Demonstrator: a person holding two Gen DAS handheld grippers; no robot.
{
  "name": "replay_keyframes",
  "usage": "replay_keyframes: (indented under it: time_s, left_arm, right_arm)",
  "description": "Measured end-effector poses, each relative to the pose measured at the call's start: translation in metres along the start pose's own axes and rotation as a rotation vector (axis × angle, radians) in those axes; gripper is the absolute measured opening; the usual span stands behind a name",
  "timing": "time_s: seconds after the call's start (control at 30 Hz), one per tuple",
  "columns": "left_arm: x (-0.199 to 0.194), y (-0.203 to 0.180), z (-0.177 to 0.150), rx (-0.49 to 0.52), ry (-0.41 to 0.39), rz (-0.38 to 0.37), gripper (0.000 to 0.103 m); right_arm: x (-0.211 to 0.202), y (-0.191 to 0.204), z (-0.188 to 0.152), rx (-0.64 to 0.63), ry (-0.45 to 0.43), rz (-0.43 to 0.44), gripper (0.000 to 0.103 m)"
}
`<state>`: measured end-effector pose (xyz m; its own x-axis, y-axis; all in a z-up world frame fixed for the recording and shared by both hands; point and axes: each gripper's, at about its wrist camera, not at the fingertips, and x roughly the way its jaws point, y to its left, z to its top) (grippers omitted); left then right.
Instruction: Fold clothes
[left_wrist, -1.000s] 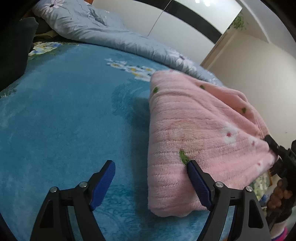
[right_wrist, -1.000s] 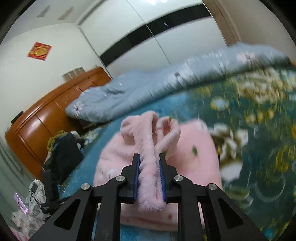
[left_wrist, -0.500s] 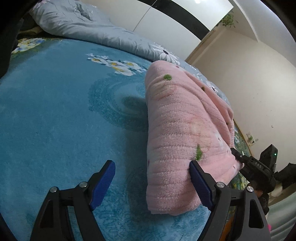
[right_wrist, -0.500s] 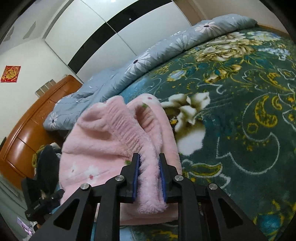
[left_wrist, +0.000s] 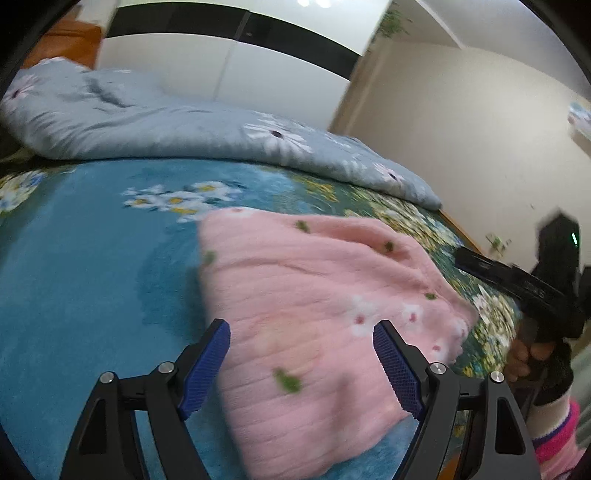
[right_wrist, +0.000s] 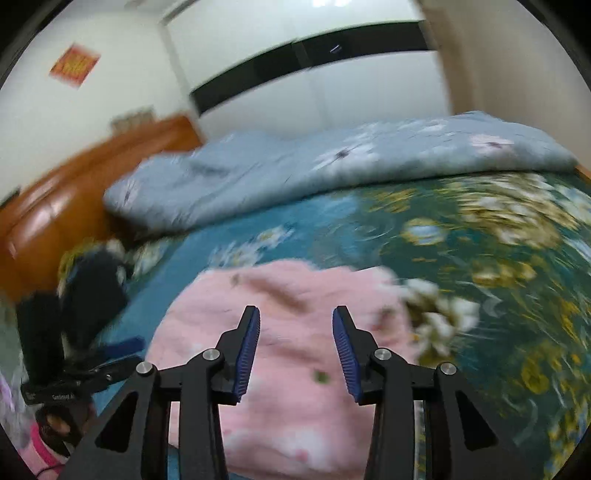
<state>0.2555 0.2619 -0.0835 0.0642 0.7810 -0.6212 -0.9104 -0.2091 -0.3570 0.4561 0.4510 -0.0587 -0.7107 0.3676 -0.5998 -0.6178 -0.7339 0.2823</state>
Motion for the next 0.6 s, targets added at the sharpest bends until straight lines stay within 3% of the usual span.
replay_keyframes:
  time_s: [0.13, 0.2, 0.3, 0.37, 0.43, 0.5, 0.6]
  left_arm:
    - [0.012, -0.013, -0.013, 0.058, 0.034, 0.026, 0.083]
    - [0.016, -0.014, -0.018, 0.074, 0.045, 0.038, 0.083]
    - [0.009, -0.013, -0.013, 0.064, 0.019, 0.01, 0.083]
    - [-0.001, -0.008, -0.007, 0.033, -0.014, -0.017, 0.083]
    - [-0.006, 0.002, -0.002, -0.014, -0.037, -0.014, 0.083]
    - [-0.006, 0.021, -0.002, -0.104, -0.045, 0.006, 0.084]
    - [0.013, 0.055, -0.007, -0.294, 0.013, -0.039, 0.086]
  right_arm:
    - [0.029, -0.008, -0.009, 0.026, 0.072, -0.044, 0.042]
    - [0.035, -0.026, -0.018, 0.106, 0.095, -0.006, 0.042]
    - [0.014, -0.031, -0.02, 0.132, 0.031, 0.058, 0.042]
    - [-0.008, -0.034, -0.019, 0.132, -0.032, 0.056, 0.043]
    - [-0.025, -0.048, -0.024, 0.177, -0.069, 0.048, 0.064]
    - [-0.036, -0.067, -0.031, 0.244, -0.078, 0.046, 0.077]
    - [-0.029, -0.096, -0.05, 0.37, -0.01, 0.094, 0.082]
